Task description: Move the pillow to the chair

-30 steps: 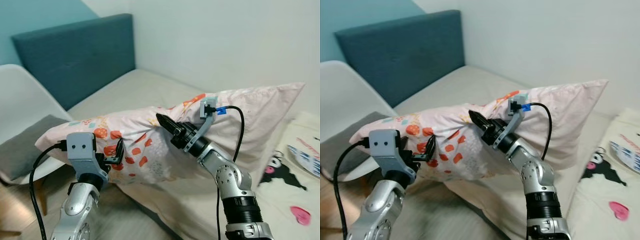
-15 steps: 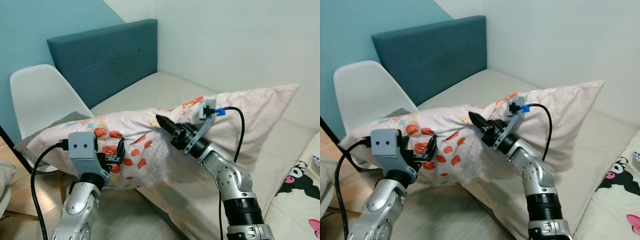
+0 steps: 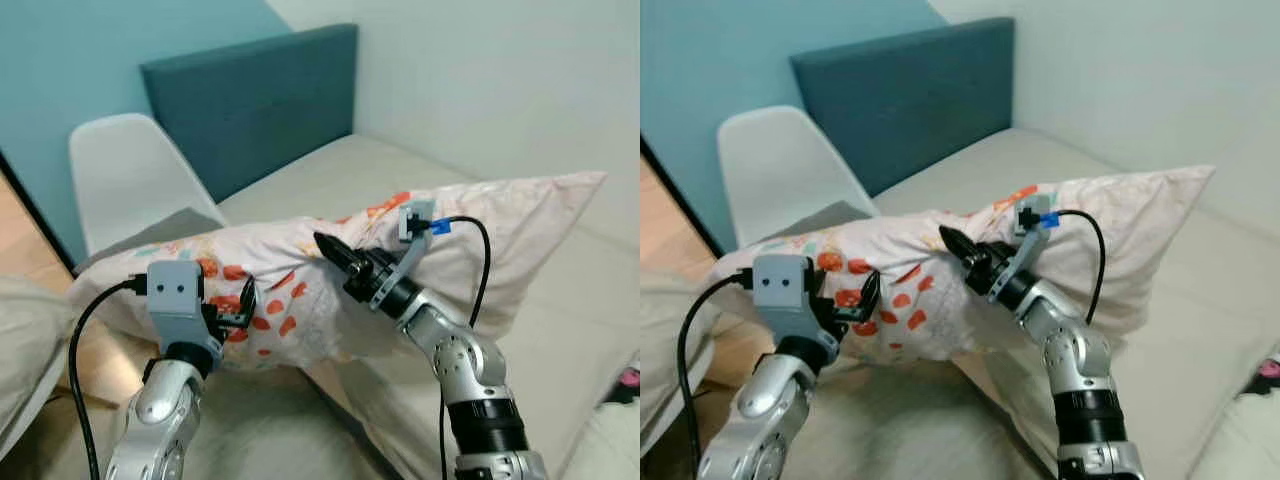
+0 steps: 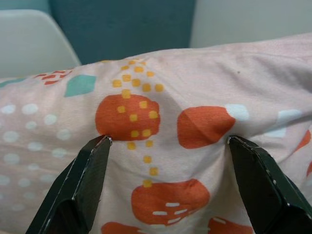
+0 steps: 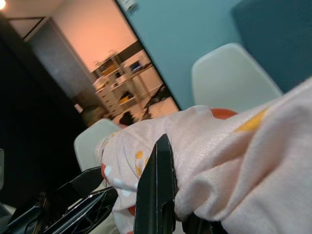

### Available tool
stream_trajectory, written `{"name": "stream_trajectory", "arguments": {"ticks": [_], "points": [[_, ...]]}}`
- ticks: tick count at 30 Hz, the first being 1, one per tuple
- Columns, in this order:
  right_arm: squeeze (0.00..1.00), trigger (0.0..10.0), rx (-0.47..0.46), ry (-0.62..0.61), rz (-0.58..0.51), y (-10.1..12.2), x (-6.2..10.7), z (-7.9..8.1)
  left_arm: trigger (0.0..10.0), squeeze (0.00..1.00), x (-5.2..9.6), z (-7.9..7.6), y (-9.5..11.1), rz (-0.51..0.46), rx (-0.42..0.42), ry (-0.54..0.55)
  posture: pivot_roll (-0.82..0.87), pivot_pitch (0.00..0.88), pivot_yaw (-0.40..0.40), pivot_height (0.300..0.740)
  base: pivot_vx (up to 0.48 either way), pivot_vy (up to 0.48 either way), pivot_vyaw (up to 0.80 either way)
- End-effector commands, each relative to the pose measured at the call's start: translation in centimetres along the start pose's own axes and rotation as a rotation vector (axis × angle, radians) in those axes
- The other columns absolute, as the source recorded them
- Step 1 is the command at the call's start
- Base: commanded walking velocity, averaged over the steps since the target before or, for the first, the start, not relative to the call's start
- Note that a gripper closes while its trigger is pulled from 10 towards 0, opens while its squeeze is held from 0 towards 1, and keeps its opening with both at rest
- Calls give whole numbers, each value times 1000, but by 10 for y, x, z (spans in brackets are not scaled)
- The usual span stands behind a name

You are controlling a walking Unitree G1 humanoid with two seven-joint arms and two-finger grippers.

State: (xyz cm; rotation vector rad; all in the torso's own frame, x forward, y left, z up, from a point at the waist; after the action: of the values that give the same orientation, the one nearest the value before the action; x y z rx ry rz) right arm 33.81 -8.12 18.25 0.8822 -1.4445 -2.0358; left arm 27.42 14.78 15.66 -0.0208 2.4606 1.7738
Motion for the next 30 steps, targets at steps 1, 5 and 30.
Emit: {"name": "stream_trajectory", "arguments": {"ticks": [1, 5, 30], "points": [[0, 10000, 62, 43, -86, 20, -5, 9, 10000, 0, 0, 2, -2, 10, -12, 0, 97, 0, -20, 740, 0, 0, 525], [0, 10000, 62, 40, -85, 20, -5, 9, 10000, 0, 0, 1, -3, 14, -10, -1, 98, 0, -20, 740, 0, 0, 519], [0, 10000, 64, 20, -81, 17, -2, 7, 10000, 0, 0, 1, -7, 30, -10, -11, 97, 0, -22, 740, -133, 0, 522]]}}
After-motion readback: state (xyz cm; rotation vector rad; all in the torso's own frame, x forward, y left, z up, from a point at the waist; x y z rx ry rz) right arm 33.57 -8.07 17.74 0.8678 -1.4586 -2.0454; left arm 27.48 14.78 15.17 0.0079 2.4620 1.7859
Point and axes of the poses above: a point about 5 cm out from each wrist's last joint towards the gripper, its own x axis pointing back from the gripper into the wrist, its own y axis along the axis of the wrist's last joint, z = x × y, the point moved 2 cm from there along -x, pointing out of the wrist towards the gripper, and after that the axes turned 13 degrees about x, right-handed, at the moved point
